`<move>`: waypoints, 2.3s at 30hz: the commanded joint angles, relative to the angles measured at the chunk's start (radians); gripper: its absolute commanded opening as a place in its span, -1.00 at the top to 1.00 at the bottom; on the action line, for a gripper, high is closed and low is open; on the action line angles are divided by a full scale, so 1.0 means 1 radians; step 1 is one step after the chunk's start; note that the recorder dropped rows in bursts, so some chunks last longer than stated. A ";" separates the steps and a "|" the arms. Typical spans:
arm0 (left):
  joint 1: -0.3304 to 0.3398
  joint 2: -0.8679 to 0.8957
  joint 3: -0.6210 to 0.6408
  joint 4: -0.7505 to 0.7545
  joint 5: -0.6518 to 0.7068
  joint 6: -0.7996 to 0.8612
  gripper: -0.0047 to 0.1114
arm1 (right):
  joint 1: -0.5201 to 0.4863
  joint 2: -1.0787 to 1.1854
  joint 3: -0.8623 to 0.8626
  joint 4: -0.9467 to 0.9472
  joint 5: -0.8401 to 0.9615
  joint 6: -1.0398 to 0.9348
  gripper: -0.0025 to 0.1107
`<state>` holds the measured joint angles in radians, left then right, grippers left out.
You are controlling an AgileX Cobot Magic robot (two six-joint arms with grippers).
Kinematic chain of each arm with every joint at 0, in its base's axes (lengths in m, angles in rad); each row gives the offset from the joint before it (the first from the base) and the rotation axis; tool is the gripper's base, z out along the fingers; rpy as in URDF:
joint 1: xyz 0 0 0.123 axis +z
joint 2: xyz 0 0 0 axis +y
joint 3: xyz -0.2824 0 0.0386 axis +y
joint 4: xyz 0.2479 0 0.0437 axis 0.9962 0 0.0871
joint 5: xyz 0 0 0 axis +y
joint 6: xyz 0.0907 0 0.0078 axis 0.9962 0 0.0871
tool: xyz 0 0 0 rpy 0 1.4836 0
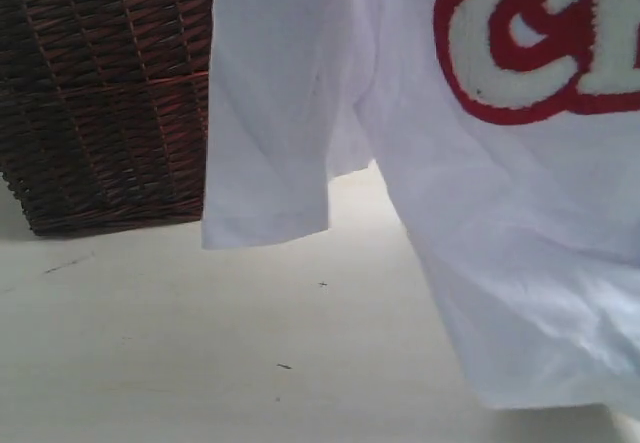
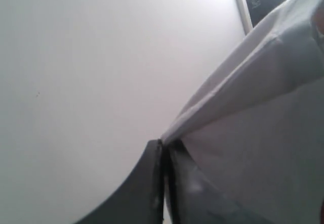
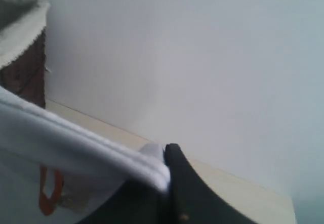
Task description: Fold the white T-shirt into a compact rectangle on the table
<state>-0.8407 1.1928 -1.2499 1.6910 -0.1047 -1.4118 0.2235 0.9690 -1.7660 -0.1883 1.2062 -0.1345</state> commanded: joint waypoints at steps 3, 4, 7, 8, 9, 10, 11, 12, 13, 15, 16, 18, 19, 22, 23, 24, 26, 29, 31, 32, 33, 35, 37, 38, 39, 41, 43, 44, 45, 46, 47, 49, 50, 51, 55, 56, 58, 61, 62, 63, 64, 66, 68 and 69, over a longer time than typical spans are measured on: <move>0.003 -0.034 -0.040 -0.003 0.040 -0.009 0.92 | -0.003 -0.012 -0.126 0.054 0.015 0.013 0.96; 0.003 -0.031 -0.040 -0.003 0.047 -0.009 0.92 | -0.003 -0.004 -0.126 0.037 0.015 0.013 0.96; 0.003 -0.001 -0.040 -0.003 0.087 -0.006 0.92 | -0.003 0.036 -0.104 -0.120 0.015 0.119 0.96; 0.003 0.016 -0.040 -0.003 0.095 -0.006 0.92 | -0.003 0.048 -0.083 -0.162 0.015 0.149 0.96; 0.003 0.035 -0.037 -0.003 0.105 -0.006 0.92 | -0.003 0.059 -0.062 -0.179 0.015 0.155 0.96; 0.003 0.055 -0.033 -0.003 0.118 -0.002 0.92 | -0.003 0.079 -0.035 -0.191 0.015 0.155 0.96; 0.003 0.079 -0.025 0.000 0.143 0.002 0.92 | -0.003 0.102 -0.006 -0.207 0.015 0.155 0.96; 0.003 0.099 -0.018 0.000 0.172 0.017 0.92 | -0.003 0.121 0.020 -0.227 0.015 0.157 0.96; 0.003 0.125 -0.008 0.000 0.200 0.033 0.92 | -0.003 0.147 0.053 -0.258 0.015 0.166 0.96; 0.005 0.172 0.013 0.000 0.252 0.055 0.92 | -0.003 0.199 0.114 -0.317 0.015 0.185 0.96; 0.011 0.200 0.022 0.000 0.272 0.073 0.92 | -0.003 0.232 0.138 -0.352 0.015 0.207 0.96; 0.033 0.260 0.031 0.000 0.276 0.091 0.92 | -0.003 0.299 0.172 -0.416 0.015 0.242 0.96; 0.049 0.294 0.031 0.000 0.276 0.091 0.92 | -0.003 0.335 0.183 -0.445 0.015 0.249 0.96; 0.100 0.388 0.015 0.000 0.271 0.091 0.92 | -0.016 0.440 0.185 -0.520 0.015 0.275 0.96; 0.117 0.419 0.005 0.000 0.271 0.091 0.92 | -0.024 0.474 0.185 -0.545 0.015 0.277 0.96; 0.135 0.450 -0.006 0.000 0.266 0.091 0.92 | -0.031 0.506 0.185 -0.559 0.015 0.277 0.96; 0.166 0.499 -0.028 0.000 0.241 0.091 0.92 | -0.040 0.558 0.185 -0.562 -0.013 0.277 0.96; 0.203 0.555 -0.045 -0.009 0.204 0.089 0.92 | -0.040 0.629 0.185 -0.531 -0.073 0.273 0.96; 0.220 0.571 -0.047 -0.009 0.179 0.089 0.92 | -0.040 0.665 0.185 -0.509 -0.133 0.267 0.96; 0.227 0.578 -0.047 -0.009 0.168 0.089 0.92 | -0.040 0.687 0.185 -0.520 -0.160 0.267 0.96; 0.232 0.581 -0.047 -0.009 0.159 0.089 0.92 | -0.046 0.707 0.185 -0.544 -0.179 0.283 0.96; 0.234 0.582 -0.047 -0.009 0.159 0.089 0.92 | -0.066 0.744 0.180 -0.596 -0.201 0.333 0.93; 0.234 0.582 -0.051 -0.009 0.159 0.089 0.92 | -0.101 0.784 0.173 -0.624 -0.207 0.377 0.84; 0.234 0.582 -0.053 -0.009 0.159 0.089 0.89 | -0.122 0.800 0.173 -0.614 -0.212 0.386 0.77; 0.234 0.582 -0.053 -0.009 0.159 0.089 0.84 | -0.141 0.817 0.173 -0.593 -0.220 0.386 0.70; 0.234 0.582 -0.053 -0.009 0.153 0.089 0.68 | -0.173 0.844 0.173 -0.551 -0.247 0.386 0.54; 0.234 0.582 -0.053 -0.009 0.141 0.076 0.51 | -0.195 0.864 0.173 -0.541 -0.266 0.386 0.38; 0.234 0.582 -0.053 -0.009 0.141 0.066 0.42 | -0.201 0.871 0.173 -0.549 -0.274 0.391 0.30; 0.234 0.582 -0.053 -0.009 0.141 0.066 0.35 | -0.210 0.875 0.173 -0.560 -0.281 0.401 0.26; 0.234 0.582 -0.053 -0.009 0.131 0.064 0.28 | -0.220 0.877 0.173 -0.583 -0.281 0.426 0.25; 0.234 0.582 -0.053 -0.011 0.117 0.062 0.24 | -0.228 0.877 0.173 -0.617 -0.281 0.457 0.26; 0.234 0.582 -0.053 -0.014 0.098 0.045 0.21 | -0.253 0.877 0.173 -0.661 -0.277 0.514 0.27; 0.234 0.582 -0.053 -0.014 0.077 0.041 0.21 | -0.268 0.877 0.173 -0.656 -0.274 0.522 0.28; 0.234 0.582 -0.053 -0.014 0.050 0.034 0.21 | -0.281 0.877 0.173 -0.638 -0.274 0.522 0.28; 0.234 0.582 -0.053 -0.012 -0.270 -0.021 0.22 | -0.338 0.877 0.173 -0.396 -0.298 0.381 0.42; 0.234 0.582 -0.053 -0.010 -0.389 -0.044 0.25 | -0.347 0.877 0.173 -0.327 -0.307 0.328 0.48; 0.232 0.585 -0.054 -0.007 -0.607 -0.065 0.34 | -0.358 0.877 0.173 -0.178 -0.311 0.197 0.63; 0.205 0.607 -0.055 0.053 -0.741 -0.152 0.53 | -0.358 0.866 0.173 -0.099 -0.311 0.134 0.80; 0.185 0.621 -0.050 0.053 -0.743 -0.170 0.59 | -0.358 0.858 0.173 -0.097 -0.311 0.134 0.84; 0.164 0.637 -0.037 0.053 -0.741 -0.170 0.63 | -0.358 0.852 0.173 -0.097 -0.311 0.134 0.87; 0.139 0.658 -0.028 0.053 -0.740 -0.170 0.65 | -0.358 0.841 0.173 -0.095 -0.311 0.134 0.88; 0.078 0.713 -0.018 0.053 -0.729 -0.166 0.66 | -0.358 0.818 0.173 -0.077 -0.313 0.134 0.88; 0.023 0.764 -0.018 0.053 -0.674 -0.170 0.66 | -0.358 0.797 0.173 -0.073 -0.321 0.134 0.88; -0.004 0.790 -0.018 0.053 -0.639 -0.173 0.66 | -0.358 0.785 0.173 -0.073 -0.325 0.134 0.88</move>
<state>-0.7741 1.9220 -1.2763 1.7410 -0.8077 -1.5702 -0.1293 1.7886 -1.5849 -0.2710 0.8988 0.0108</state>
